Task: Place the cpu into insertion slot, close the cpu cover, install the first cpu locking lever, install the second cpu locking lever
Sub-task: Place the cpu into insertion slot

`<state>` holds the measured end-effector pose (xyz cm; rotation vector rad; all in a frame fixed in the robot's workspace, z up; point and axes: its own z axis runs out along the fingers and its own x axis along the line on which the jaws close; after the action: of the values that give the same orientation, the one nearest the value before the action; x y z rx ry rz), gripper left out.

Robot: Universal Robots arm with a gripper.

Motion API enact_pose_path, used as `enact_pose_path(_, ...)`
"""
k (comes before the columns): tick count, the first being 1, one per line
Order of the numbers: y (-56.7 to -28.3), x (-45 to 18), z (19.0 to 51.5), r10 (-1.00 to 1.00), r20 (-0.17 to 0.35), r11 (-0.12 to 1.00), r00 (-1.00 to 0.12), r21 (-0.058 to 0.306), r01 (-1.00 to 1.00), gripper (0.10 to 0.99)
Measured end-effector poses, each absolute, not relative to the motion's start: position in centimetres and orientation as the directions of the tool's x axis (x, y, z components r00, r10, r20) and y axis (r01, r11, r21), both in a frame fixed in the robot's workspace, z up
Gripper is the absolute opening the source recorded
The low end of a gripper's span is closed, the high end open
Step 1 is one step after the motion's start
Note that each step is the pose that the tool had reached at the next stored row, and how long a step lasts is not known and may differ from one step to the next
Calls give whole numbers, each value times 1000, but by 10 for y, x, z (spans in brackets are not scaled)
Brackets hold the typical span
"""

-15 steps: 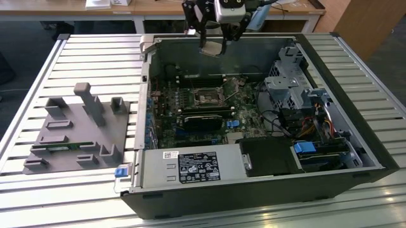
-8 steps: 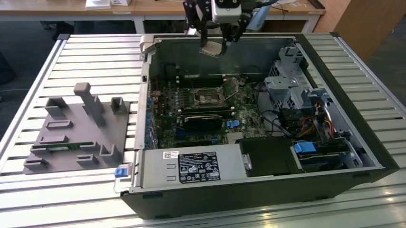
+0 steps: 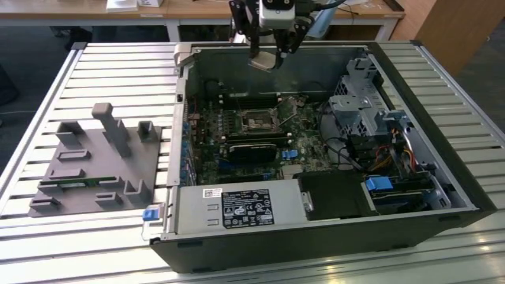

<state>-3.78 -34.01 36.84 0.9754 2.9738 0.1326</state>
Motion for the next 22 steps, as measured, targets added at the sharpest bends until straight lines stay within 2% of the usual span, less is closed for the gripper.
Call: enact_pose_path(22,-340,-38,368,728,13,683,-686,78,726,533)
